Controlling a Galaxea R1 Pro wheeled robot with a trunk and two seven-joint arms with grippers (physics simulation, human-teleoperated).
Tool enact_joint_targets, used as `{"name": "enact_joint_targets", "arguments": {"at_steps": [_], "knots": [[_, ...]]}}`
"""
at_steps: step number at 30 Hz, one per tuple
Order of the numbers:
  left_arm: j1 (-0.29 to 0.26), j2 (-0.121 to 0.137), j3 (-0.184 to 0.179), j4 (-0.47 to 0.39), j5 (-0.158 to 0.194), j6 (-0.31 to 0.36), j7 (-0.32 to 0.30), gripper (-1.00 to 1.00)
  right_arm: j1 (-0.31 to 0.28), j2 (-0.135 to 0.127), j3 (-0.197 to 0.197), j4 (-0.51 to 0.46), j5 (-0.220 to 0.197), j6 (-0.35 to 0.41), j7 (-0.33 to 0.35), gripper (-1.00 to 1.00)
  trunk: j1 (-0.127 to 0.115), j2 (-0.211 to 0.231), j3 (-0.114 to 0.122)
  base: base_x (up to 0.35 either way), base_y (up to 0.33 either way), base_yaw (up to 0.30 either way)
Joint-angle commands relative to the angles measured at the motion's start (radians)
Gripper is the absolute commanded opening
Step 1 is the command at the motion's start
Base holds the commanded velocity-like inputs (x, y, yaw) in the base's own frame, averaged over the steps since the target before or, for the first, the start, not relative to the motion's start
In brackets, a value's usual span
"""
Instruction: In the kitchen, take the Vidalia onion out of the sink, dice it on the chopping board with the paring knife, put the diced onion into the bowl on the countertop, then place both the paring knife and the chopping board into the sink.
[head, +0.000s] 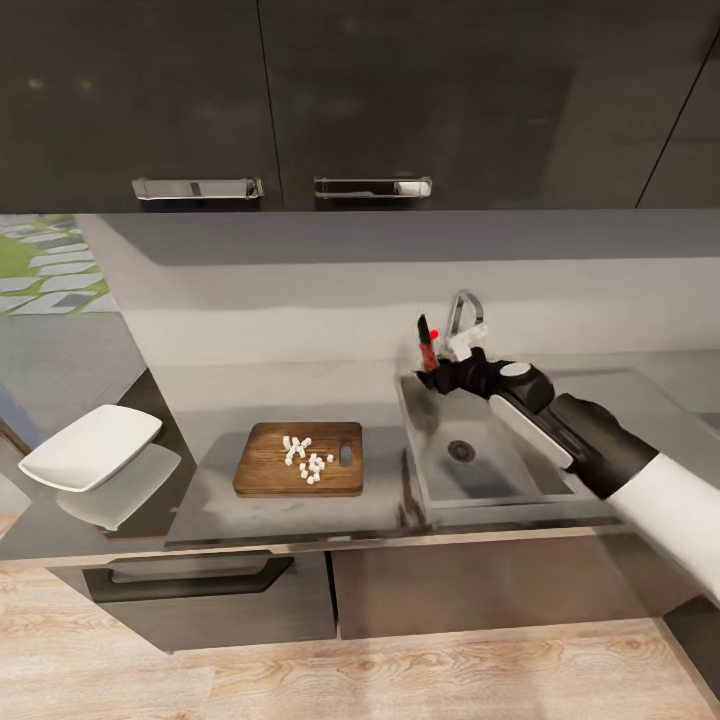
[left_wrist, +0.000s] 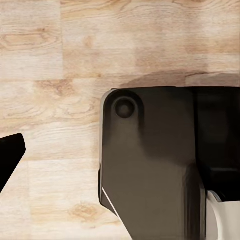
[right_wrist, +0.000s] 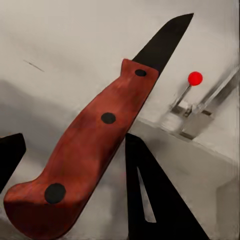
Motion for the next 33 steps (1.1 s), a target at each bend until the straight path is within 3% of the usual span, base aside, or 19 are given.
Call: {"name": "enact_joint_targets", "arguments": {"at_steps": [1, 5, 9, 13, 21, 27, 33], "knots": [[0.000, 0.001, -0.010, -0.002, 0.002, -0.001, 0.010, 1.00, -0.002, -0.004, 0.004, 0.021, -0.027, -0.008, -0.009, -1.00, 0.001, -0.002, -0.002, 0.000, 0.000, 0.000], [0.000, 0.000, -0.008, -0.004, 0.002, -0.001, 0.011, 1.00, -0.002, -0.008, 0.004, 0.146, -0.057, -0.038, 0.021, -1.00, 0.001, -0.002, -0.002, 0.000, 0.000, 0.000], [0.000, 0.000, -0.008, -0.007, 0.002, -0.001, 0.011, 1.00, -0.002, -0.006, 0.004, 0.278, -0.060, -0.124, 0.132, -1.00, 0.001, -0.002, -0.002, 0.000, 0.000, 0.000], [0.000, -0.001, -0.008, -0.008, 0.002, -0.001, 0.011, 1.00, -0.002, -0.003, 0.005, 0.354, -0.059, -0.144, 0.224, -1.00, 0.001, -0.002, -0.002, 0.000, 0.000, 0.000], [0.000, -0.002, -0.008, -0.005, 0.002, -0.001, 0.012, 1.00, -0.001, -0.002, 0.007, 0.367, -0.062, -0.227, 0.247, -1.00, 0.001, -0.002, -0.002, -0.239, 0.000, 0.000], [0.000, -0.002, -0.008, -0.008, 0.002, -0.001, 0.012, 1.00, 0.043, -0.001, 0.007, 0.372, -0.059, -0.273, 0.259, -1.00, 0.001, -0.002, -0.002, -0.186, 0.000, 0.000], [-0.008, -0.002, -0.008, -0.010, 0.002, -0.001, 0.010, 1.00, 0.047, 0.000, 0.008, 0.488, -0.058, -0.398, 0.263, -1.00, 0.001, -0.002, -0.002, -0.007, 0.000, 0.000]]}}
